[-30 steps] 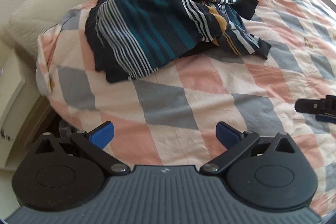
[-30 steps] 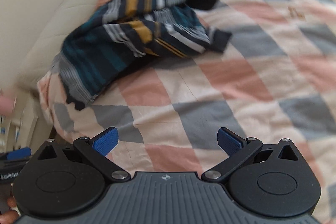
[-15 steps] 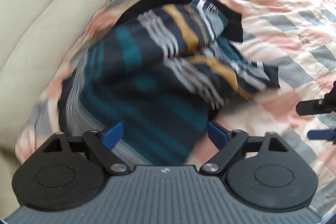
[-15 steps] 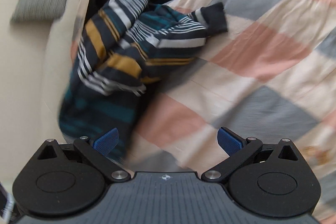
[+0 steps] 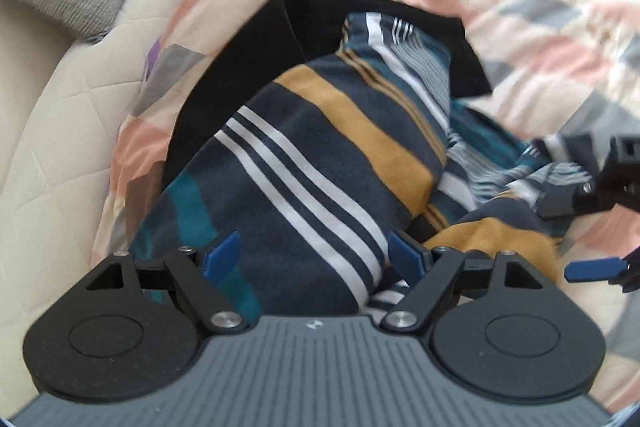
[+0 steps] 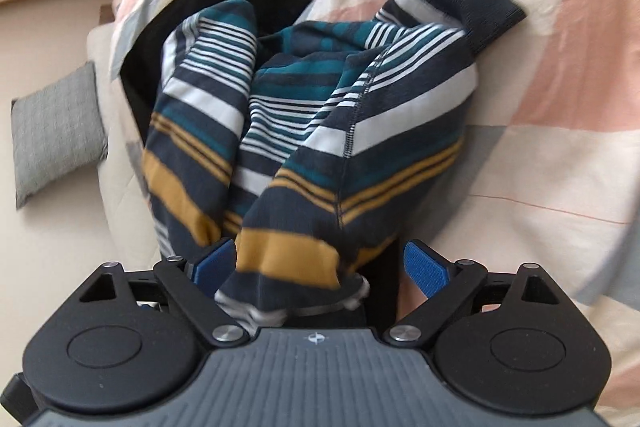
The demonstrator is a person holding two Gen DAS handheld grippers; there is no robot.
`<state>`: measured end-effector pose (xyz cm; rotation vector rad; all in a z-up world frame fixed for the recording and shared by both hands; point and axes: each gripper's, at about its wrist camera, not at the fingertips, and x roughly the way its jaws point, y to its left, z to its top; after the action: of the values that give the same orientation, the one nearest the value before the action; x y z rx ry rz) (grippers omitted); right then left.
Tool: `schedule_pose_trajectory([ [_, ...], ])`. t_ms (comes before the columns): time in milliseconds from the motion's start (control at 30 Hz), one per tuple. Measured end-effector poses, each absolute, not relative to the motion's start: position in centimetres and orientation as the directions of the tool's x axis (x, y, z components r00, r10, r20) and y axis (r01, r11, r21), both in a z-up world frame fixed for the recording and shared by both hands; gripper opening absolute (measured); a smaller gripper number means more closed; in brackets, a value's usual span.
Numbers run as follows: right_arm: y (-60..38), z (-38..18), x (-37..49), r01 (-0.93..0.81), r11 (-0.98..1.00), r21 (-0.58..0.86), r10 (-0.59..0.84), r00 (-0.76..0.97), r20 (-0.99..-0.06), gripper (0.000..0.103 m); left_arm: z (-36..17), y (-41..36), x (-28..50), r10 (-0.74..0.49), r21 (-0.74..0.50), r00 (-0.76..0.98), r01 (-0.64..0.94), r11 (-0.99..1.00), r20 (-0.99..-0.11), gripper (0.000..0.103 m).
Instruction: Fold clothes
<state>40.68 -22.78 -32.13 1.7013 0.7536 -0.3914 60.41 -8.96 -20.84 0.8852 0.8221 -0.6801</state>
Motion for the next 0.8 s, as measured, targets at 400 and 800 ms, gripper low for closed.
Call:
schedule_pose_trajectory([
  [400, -21.6, -31.1, 42.4, 0.590, 0.020, 0.807, 0.315, 0.762, -0.565, 0.022, -18.4, -7.2, 62.3, -0.270, 0.162, 0.431, 0.735, 0.658, -0.861, 0.012],
  [800, -22.7, -20.1, 31.3, 0.366, 0.274, 0.889, 0.194, 0.884, -0.424, 0.018, -6.0, -2.6, 52.8, -0.491, -0.072, 0.442, 0.684, 0.726, -0.751, 0.006],
])
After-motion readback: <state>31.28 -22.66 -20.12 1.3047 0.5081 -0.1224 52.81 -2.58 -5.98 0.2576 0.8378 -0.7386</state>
